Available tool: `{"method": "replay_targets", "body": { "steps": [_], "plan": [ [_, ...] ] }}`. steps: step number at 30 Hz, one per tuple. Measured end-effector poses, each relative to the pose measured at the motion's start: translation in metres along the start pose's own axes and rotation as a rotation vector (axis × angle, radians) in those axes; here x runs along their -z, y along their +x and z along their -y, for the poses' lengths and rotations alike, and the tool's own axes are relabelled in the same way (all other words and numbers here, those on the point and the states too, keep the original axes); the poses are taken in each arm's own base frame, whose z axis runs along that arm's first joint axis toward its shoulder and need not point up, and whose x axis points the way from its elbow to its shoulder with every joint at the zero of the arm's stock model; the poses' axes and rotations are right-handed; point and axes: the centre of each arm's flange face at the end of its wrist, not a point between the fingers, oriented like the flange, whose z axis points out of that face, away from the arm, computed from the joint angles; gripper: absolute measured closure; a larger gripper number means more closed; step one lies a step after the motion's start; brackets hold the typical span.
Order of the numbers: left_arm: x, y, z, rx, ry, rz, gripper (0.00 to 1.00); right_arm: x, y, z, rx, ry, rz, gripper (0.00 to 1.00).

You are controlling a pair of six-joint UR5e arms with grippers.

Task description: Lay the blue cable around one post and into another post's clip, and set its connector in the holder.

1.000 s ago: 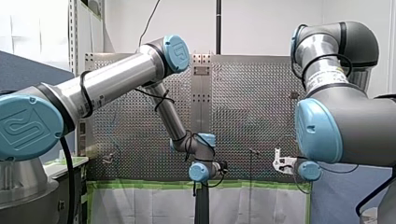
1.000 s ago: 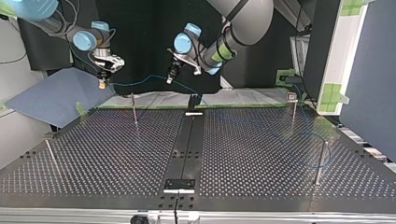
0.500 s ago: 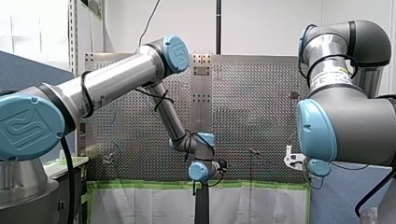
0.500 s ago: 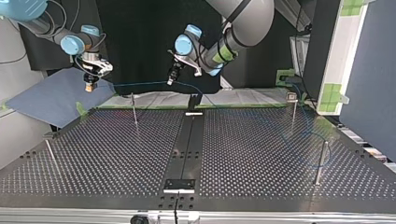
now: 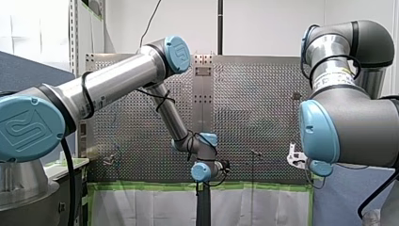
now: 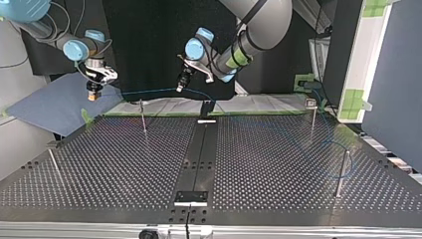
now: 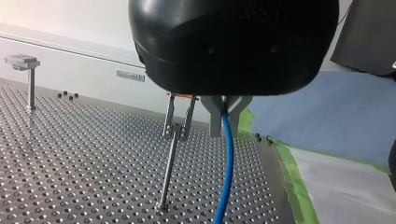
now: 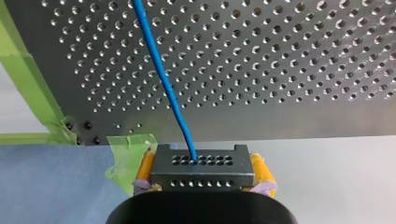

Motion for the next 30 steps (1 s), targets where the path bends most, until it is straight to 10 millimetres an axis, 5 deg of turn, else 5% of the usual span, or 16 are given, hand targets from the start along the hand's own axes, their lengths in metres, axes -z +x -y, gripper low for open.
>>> {"method": "replay_targets", "body": {
  "steps": [17,30],
  "plan": [
    [-0.011,-0.011,0.017,0.023,0.028,0.023,1.00,-0.004,0.002,0.005,-0.011,0.013,-0.011,1.00],
    [-0.017,-0.017,0.013,0.038,0.023,0.028,1.00,-0.010,0.007,-0.001,-0.021,0.007,-0.020,1.00]
  ]
}}
